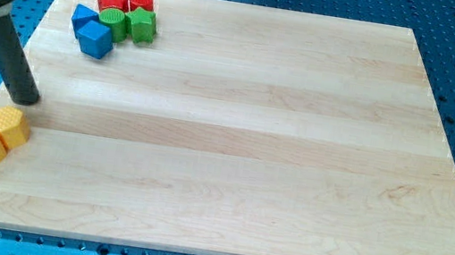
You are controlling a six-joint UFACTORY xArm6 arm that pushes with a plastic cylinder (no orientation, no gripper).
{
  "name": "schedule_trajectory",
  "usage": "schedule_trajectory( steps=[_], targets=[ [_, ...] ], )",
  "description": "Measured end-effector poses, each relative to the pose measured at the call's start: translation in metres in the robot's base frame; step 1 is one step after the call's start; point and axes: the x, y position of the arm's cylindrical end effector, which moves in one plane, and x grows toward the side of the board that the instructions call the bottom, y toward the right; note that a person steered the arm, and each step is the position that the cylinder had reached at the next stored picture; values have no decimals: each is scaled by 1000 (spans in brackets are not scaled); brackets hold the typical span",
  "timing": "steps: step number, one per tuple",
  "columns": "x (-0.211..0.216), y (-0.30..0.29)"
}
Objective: Move the triangle into the red star
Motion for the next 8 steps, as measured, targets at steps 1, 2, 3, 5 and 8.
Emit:
schedule_trajectory(
  steps=[1,2,3,5,8],
  targets=[
    [-18,-11],
    [-32,-11],
    [-51,-10],
    [-85,0],
    [-106,19]
  ],
)
